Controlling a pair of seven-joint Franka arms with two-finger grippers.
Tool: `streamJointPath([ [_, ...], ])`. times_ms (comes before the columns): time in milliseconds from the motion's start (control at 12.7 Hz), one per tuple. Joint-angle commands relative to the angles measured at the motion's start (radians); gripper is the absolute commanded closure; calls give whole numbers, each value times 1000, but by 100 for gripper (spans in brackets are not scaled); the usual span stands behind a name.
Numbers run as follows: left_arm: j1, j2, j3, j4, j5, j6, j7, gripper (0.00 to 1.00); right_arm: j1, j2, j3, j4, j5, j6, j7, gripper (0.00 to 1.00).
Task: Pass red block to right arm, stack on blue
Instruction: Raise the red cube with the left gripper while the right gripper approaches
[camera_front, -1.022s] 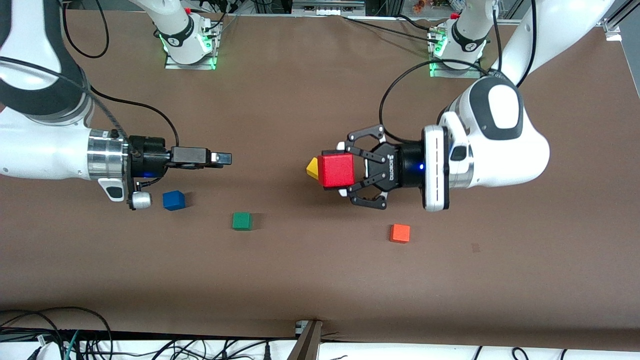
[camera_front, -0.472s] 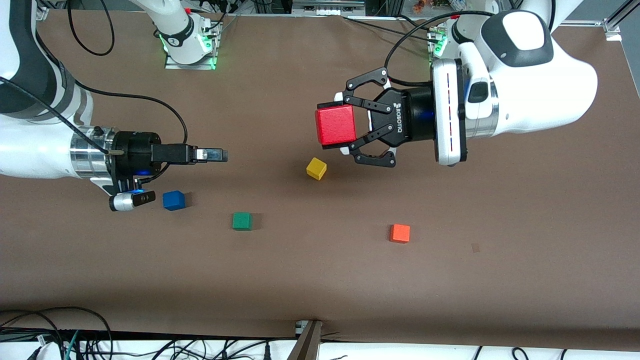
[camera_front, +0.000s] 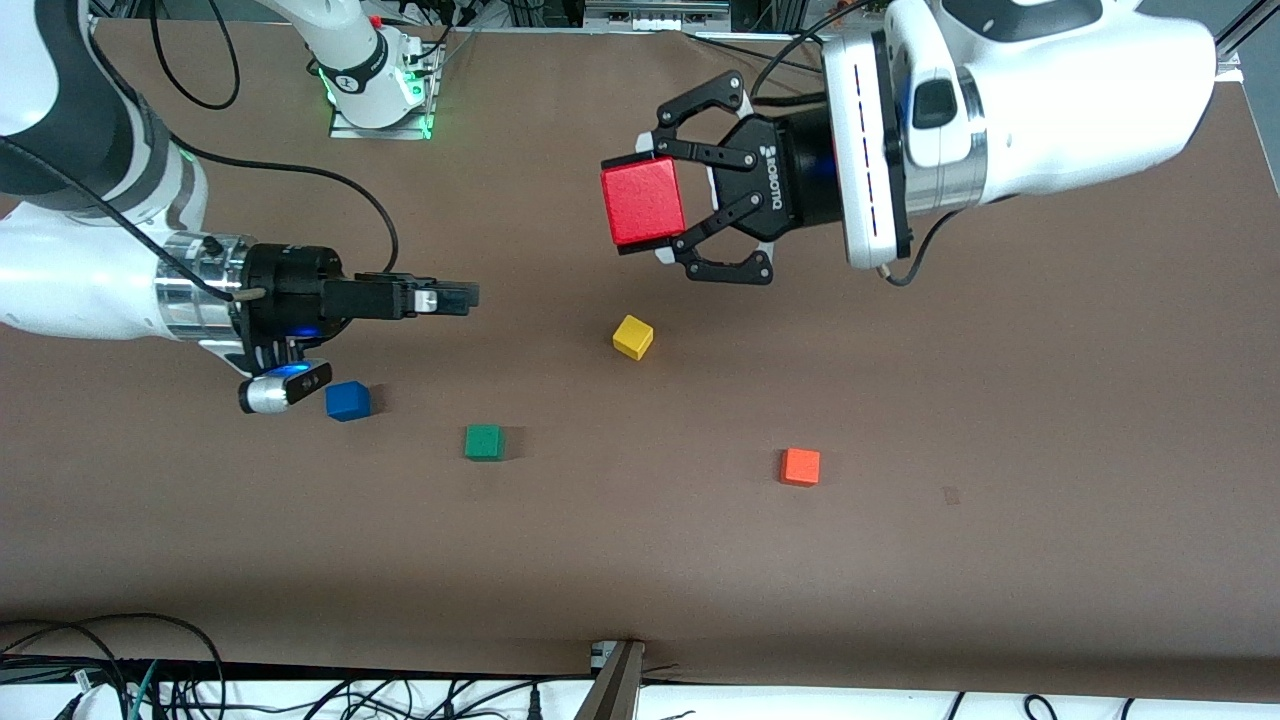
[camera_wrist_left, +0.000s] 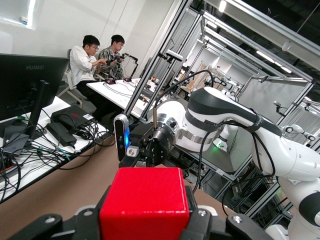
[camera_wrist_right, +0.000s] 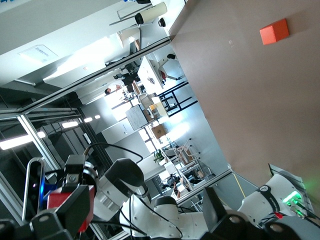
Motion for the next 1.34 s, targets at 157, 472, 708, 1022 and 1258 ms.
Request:
streamJointPath([
  [157, -32, 2, 22, 24, 88, 29, -33, 100, 17, -15, 12, 40, 14, 29, 132, 0],
  [472, -55, 54, 24, 21, 125, 95, 23, 100, 23, -20, 14, 42, 16, 30, 132, 0],
  [708, -55, 77, 24, 21, 122, 109, 60, 100, 49, -21, 14, 46, 13, 52, 124, 0],
  [1022, -60, 108, 24, 27, 118, 123, 101, 100, 83, -20, 14, 66, 13, 105, 130, 0],
  [1258, -92, 137, 25, 24, 124, 187, 151, 100, 96, -20, 14, 83, 13, 144, 130, 0],
])
